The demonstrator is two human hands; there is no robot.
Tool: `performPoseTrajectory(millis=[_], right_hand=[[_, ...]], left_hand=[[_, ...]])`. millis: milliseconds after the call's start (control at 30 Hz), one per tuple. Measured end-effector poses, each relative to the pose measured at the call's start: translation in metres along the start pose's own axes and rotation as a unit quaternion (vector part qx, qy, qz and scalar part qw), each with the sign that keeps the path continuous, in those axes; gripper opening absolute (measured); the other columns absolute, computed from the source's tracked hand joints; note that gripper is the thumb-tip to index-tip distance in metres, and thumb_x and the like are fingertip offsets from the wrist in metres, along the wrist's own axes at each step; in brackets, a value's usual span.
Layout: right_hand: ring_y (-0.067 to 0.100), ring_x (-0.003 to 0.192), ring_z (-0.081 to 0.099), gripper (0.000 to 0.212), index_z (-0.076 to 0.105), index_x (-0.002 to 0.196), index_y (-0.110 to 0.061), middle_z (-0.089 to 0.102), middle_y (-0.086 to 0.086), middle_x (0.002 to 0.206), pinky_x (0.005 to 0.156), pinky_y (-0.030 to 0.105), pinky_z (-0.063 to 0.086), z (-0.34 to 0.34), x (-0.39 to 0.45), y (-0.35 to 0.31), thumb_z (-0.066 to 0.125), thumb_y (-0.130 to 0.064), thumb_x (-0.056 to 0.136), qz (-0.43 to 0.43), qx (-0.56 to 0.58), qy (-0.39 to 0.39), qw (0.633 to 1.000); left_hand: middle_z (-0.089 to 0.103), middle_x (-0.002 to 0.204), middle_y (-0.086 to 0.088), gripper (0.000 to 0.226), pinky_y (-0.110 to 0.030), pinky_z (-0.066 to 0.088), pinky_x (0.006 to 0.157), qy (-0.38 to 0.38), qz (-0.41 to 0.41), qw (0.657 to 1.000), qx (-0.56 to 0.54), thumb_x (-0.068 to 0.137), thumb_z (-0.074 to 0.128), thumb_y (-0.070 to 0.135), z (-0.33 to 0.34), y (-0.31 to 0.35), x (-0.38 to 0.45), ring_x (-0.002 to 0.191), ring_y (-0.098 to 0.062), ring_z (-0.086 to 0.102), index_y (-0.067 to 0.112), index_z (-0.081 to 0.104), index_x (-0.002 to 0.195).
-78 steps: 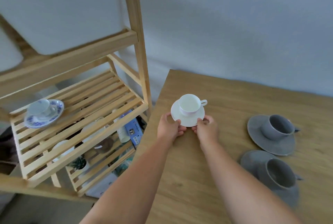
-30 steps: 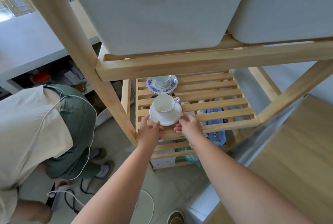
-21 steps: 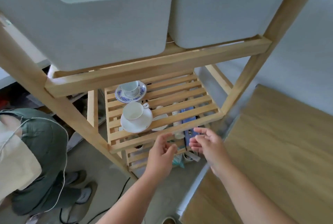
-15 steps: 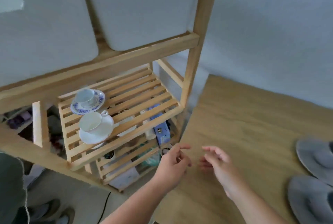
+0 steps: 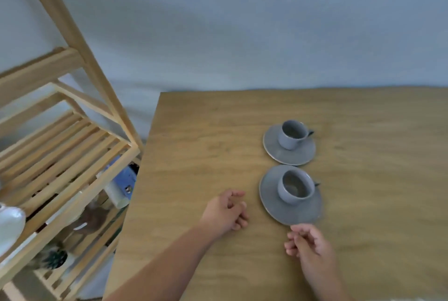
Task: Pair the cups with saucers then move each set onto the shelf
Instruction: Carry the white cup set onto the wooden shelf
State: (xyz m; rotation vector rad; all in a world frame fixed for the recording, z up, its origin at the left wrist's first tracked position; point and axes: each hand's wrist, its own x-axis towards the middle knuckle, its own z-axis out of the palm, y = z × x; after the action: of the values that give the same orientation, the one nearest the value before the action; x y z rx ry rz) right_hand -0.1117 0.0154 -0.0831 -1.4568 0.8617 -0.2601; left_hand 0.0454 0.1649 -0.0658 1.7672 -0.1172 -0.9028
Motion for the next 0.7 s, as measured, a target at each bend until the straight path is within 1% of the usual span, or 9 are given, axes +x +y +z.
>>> performPoseTrajectory(millis=[67, 100, 167, 267, 300, 367, 467, 567, 700], right_hand=[[0.011, 0.044, 0.062, 0.026, 0.054, 0.089, -0.004, 0.055, 0.022, 0.08, 0.042, 0.017, 0.052, -0.016, 0.007, 0.0, 0.041, 0.018, 0.092, 0.008, 0.026, 0.052, 0.998], [0.016, 0.048, 0.063, 0.023, 0.053, 0.097, -0.005, 0.057, 0.021, 0.082, 0.044, 0.019, 0.054, -0.023, 0.01, -0.002, 0.043, 0.016, 0.092, 0.015, 0.033, 0.069, 0.997], [0.027, 0.058, 0.065, 0.028, 0.049, 0.111, -0.011, 0.063, 0.019, 0.082, 0.049, 0.026, 0.057, -0.033, 0.018, -0.011, 0.047, 0.01, 0.092, 0.039, 0.034, 0.082, 0.995], [0.03, 0.066, 0.069, 0.032, 0.046, 0.119, -0.02, 0.067, 0.021, 0.083, 0.057, 0.033, 0.057, -0.04, 0.035, -0.028, 0.055, -0.003, 0.093, 0.076, 0.01, 0.049, 0.996], [0.029, 0.066, 0.071, 0.034, 0.047, 0.122, -0.021, 0.068, 0.022, 0.083, 0.057, 0.033, 0.057, -0.042, 0.041, -0.032, 0.058, -0.006, 0.093, 0.085, -0.006, 0.038, 0.996], [0.028, 0.062, 0.071, 0.042, 0.048, 0.13, -0.017, 0.069, 0.022, 0.08, 0.056, 0.035, 0.057, -0.044, 0.051, -0.036, 0.061, -0.009, 0.092, 0.093, -0.043, 0.016, 0.995], [0.024, 0.057, 0.07, 0.048, 0.046, 0.136, -0.012, 0.068, 0.019, 0.077, 0.054, 0.033, 0.056, -0.044, 0.058, -0.036, 0.062, -0.008, 0.091, 0.089, -0.067, -0.009, 0.994], [0.019, 0.055, 0.069, 0.045, 0.046, 0.133, -0.013, 0.067, 0.016, 0.074, 0.054, 0.031, 0.055, -0.04, 0.059, -0.035, 0.062, -0.006, 0.091, 0.078, -0.067, -0.031, 0.994], [0.019, 0.057, 0.069, 0.043, 0.047, 0.129, -0.018, 0.066, 0.014, 0.071, 0.055, 0.03, 0.056, -0.026, 0.058, -0.037, 0.061, -0.005, 0.091, 0.061, -0.07, -0.074, 0.993]], left_hand=[[0.071, 0.07, -0.004, 0.029, -0.023, 0.052, 0.05, -0.011, -0.006, 1.0, -0.008, 0.097, 0.058, 0.011, 0.014, 0.007, 0.005, 0.053, -0.013, 0.066, 0.015, 0.054, 0.126], [0.071, 0.07, -0.005, 0.031, -0.023, 0.051, 0.05, -0.016, -0.01, 1.0, -0.012, 0.097, 0.058, 0.011, 0.021, 0.01, 0.006, 0.053, -0.014, 0.065, 0.015, 0.053, 0.127], [0.072, 0.07, -0.006, 0.033, -0.025, 0.052, 0.051, -0.02, -0.016, 1.0, -0.008, 0.095, 0.061, 0.013, 0.034, 0.015, 0.01, 0.053, -0.015, 0.065, 0.016, 0.051, 0.127], [0.073, 0.067, -0.006, 0.037, -0.026, 0.054, 0.048, 0.006, -0.022, 0.999, 0.035, 0.091, 0.067, 0.02, 0.047, 0.02, 0.016, 0.051, -0.015, 0.067, 0.02, 0.048, 0.123], [0.073, 0.065, -0.005, 0.037, -0.026, 0.054, 0.047, 0.018, -0.023, 0.998, 0.054, 0.09, 0.069, 0.021, 0.049, 0.021, 0.018, 0.05, -0.014, 0.067, 0.022, 0.048, 0.12], [0.074, 0.064, -0.005, 0.036, -0.027, 0.055, 0.047, 0.033, -0.024, 0.997, 0.069, 0.089, 0.07, 0.02, 0.05, 0.021, 0.02, 0.05, -0.014, 0.067, 0.023, 0.048, 0.117], [0.073, 0.066, -0.007, 0.034, -0.025, 0.055, 0.049, 0.037, -0.023, 0.998, 0.049, 0.09, 0.07, 0.016, 0.048, 0.018, 0.016, 0.051, -0.013, 0.067, 0.019, 0.048, 0.116], [0.072, 0.069, -0.011, 0.033, -0.024, 0.055, 0.05, 0.047, -0.018, 0.999, 0.015, 0.091, 0.068, 0.012, 0.043, 0.012, 0.009, 0.053, -0.014, 0.067, 0.016, 0.048, 0.117], [0.071, 0.069, -0.01, 0.034, -0.026, 0.053, 0.053, 0.092, -0.024, 0.995, -0.032, 0.091, 0.068, 0.011, 0.032, -0.004, -0.002, 0.057, -0.016, 0.067, 0.018, 0.05, 0.118]])
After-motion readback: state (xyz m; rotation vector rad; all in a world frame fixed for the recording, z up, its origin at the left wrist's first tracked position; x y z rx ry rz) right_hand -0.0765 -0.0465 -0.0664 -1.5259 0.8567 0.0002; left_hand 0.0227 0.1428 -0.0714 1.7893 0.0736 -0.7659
